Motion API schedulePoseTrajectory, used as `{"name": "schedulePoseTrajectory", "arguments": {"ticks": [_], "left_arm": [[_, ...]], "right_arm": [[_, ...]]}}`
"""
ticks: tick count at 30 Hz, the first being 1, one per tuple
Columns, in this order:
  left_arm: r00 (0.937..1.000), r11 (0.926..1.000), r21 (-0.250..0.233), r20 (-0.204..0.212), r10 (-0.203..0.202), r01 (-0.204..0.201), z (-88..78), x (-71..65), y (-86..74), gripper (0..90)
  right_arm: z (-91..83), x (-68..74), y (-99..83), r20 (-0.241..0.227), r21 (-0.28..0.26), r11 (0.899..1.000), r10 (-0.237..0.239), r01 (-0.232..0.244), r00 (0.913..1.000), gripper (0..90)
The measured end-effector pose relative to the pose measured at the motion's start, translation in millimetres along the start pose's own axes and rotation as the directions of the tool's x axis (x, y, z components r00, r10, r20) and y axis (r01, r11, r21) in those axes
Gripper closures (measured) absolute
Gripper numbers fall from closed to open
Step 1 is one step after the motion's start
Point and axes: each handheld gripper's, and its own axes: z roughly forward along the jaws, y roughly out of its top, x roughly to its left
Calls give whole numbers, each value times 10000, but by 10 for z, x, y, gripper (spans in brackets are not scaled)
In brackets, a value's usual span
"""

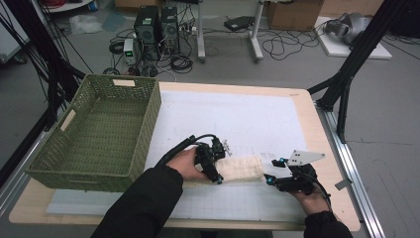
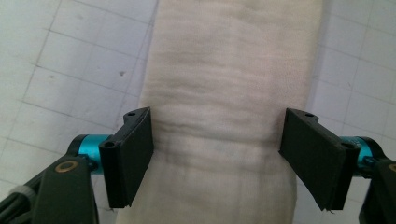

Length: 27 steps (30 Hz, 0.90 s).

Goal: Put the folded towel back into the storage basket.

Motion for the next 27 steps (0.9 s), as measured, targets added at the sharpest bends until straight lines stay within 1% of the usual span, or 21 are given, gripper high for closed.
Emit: {"name": "schedulePoseTrajectory", "arguments": {"ticks": [4,6,7,8,11,17,21,25,27], "left_arm": [[10000,10000,-37,-14,-6,6,3,-3,-3,256],[9998,9999,-30,-139,112,-112,2,-6,-4,266],[9998,10000,-8,-199,62,-62,2,-11,1,282],[9996,10000,12,-258,65,-64,4,-17,5,289],[9994,10000,29,-332,-7,8,3,-18,9,301],[9990,9997,95,-378,-218,222,2,-18,23,327],[9985,9992,104,-379,-387,391,-5,-2,30,364],[9978,9988,133,-472,-461,467,-12,11,40,423],[9979,9990,168,-494,-410,419,-12,11,44,430]], "right_arm": [[-3,-1,-1,13,-33,10000,-11,12,10000,376],[-7,-3,-2,22,-39,10000,-23,23,10000,376],[-9,-4,-3,27,-50,10000,-24,24,10000,376],[-13,-2,-3,47,-36,10000,28,-28,10000,376],[-12,-1,1,52,-50,10000,-13,14,10000,376],[-14,2,9,67,-76,10000,-59,59,10000,376],[-7,6,12,65,-42,10000,-40,40,10000,376],[-7,5,16,75,-61,10000,-21,22,10000,375],[-8,3,17,85,-69,10000,-11,11,10000,375]]}}
